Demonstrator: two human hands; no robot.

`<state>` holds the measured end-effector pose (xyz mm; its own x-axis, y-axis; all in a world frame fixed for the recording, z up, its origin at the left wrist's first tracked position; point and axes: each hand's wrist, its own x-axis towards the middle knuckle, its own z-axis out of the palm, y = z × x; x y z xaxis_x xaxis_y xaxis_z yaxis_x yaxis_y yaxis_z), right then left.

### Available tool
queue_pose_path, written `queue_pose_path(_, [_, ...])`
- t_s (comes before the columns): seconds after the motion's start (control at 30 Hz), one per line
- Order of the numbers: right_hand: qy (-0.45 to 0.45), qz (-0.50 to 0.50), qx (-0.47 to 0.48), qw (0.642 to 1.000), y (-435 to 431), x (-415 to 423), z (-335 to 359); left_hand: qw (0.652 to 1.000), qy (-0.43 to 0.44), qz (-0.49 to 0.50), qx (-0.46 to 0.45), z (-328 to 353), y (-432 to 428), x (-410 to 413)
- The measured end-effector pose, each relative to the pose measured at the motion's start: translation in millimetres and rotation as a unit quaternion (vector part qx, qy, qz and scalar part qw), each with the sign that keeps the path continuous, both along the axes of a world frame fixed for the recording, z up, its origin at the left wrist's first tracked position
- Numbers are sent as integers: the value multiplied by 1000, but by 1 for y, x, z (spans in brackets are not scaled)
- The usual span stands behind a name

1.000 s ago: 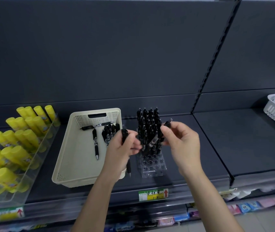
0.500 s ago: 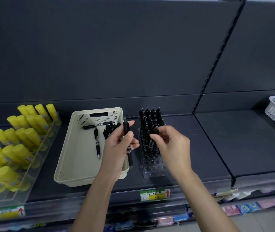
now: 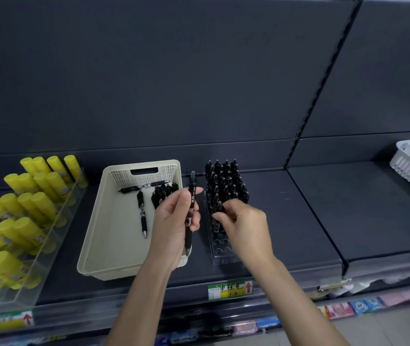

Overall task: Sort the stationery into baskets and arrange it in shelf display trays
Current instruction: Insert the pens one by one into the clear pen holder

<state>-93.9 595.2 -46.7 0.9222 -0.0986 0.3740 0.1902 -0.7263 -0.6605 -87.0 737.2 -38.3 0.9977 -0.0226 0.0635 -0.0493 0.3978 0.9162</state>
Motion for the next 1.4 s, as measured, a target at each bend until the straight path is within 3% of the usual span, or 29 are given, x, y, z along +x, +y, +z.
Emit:
queue_pose_path(0.2, [12,-6,39,999,-7,-7,5,999,12,-17,27,1,1,-2])
queue_pose_path(0.33, [-21,-11,150,988,-7,-11,26,998,9,-21,50,3,-2,-4])
queue_pose_path(0.53, [47,57,276,958,-7,-7,52,988,-30,-73,134,11,-11,-2])
queue_pose_path(0.6, [44,40,293,954,-10,-7,51,973,-52,-63,217,9,-9,0])
queue_pose_path(0.7, [30,11,313,949,-18,-9,50,906,-84,5,414,-1,4,5])
queue_pose_path(0.8, [9,-14,287,958,-28,-8,50,826,-92,52,554,-19,26,10])
queue_pose_path(0.87, [4,-22,258,966,-32,-6,46,791,-74,33,607,-31,38,11])
queue_pose_path(1.03, [17,-50,169,984,-32,-4,30,805,23,-50,591,-40,42,11])
queue_pose_path(1.4, [2,-35,86,996,-25,1,16,812,41,-48,581,-41,42,12])
